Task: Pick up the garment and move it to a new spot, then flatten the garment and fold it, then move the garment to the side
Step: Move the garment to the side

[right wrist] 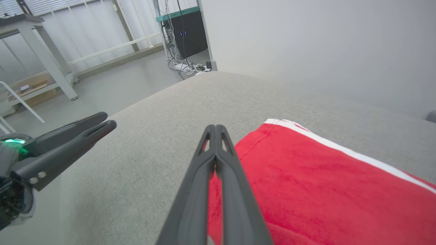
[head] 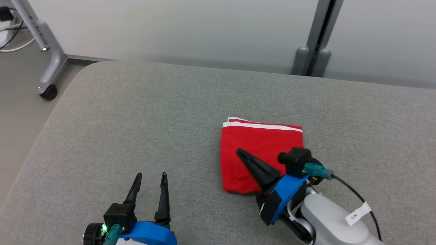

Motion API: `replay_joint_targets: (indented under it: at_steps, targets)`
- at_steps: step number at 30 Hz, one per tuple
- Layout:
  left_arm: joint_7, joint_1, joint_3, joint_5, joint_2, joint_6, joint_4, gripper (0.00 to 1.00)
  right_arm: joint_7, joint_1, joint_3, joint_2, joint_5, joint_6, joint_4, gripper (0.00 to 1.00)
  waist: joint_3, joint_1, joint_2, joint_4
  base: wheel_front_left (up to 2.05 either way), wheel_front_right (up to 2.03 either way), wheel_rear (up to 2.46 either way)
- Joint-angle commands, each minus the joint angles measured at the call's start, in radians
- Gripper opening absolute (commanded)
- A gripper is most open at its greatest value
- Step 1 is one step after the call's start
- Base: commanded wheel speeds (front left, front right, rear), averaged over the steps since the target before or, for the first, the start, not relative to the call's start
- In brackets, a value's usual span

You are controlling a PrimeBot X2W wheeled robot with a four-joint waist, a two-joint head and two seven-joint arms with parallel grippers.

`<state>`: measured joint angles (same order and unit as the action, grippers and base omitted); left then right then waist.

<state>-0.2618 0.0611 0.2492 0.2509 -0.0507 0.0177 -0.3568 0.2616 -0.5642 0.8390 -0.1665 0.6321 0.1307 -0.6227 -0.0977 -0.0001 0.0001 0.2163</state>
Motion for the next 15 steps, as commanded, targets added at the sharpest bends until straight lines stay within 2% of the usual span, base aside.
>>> replay_joint_targets:
  at_steps: [1, 4, 5, 6, 7, 12, 15]
  targets:
    - [-0.004, -0.007, -0.009, -0.011, 0.0, 0.0, 0.004, 1.0, 0.004, 0.034, -0.051, -0.008, -0.025, 0.0, 0.008, 0.0, 0.023, 0.0001, -0.0001, -0.03, 0.0, 0.0, 0.0]
    - [-0.004, -0.01, -0.033, -0.022, 0.0, -0.002, 0.004, 1.0, 0.003, 0.08, -0.204, 0.004, -0.096, 0.0, 0.022, 0.4, 0.037, 0.0001, -0.0001, -0.067, 0.0, 0.0, 0.0]
    - [-0.004, -0.01, -0.04, -0.024, 0.0, -0.002, 0.004, 1.0, 0.003, 0.097, -0.248, 0.008, -0.119, 0.0, 0.023, 0.49, 0.042, 0.0001, -0.0001, -0.079, 0.0, 0.0, 0.0]
    - [-0.004, -0.009, -0.045, -0.03, 0.0, -0.004, 0.003, 1.0, 0.003, 0.116, -0.297, 0.012, -0.144, 0.0, 0.021, 0.78, 0.045, 0.0001, -0.0001, -0.091, 0.0, 0.0, 0.0]
    - [-0.004, -0.008, -0.051, -0.036, 0.001, -0.005, 0.003, 1.0, 0.003, 0.134, -0.34, 0.014, -0.168, 0.0, 0.018, 1.0, 0.049, 0.0001, -0.0001, -0.103, 0.0, 0.0, 0.0]
    - [-0.004, -0.017, -0.076, -0.058, 0.0, -0.008, -0.011, 1.0, 0.003, 0.226, -0.538, 0.036, -0.283, 0.0, 0.011, 1.0, 0.065, 0.0001, -0.0001, -0.159, 0.0, 0.0, 0.0]
    - [-0.004, -0.024, -0.093, -0.067, 0.0, -0.007, -0.016, 1.0, 0.003, 0.273, -0.62, 0.054, -0.338, 0.0, 0.009, 1.0, 0.072, 0.0001, -0.0001, -0.188, 0.0, 0.0, 0.0]
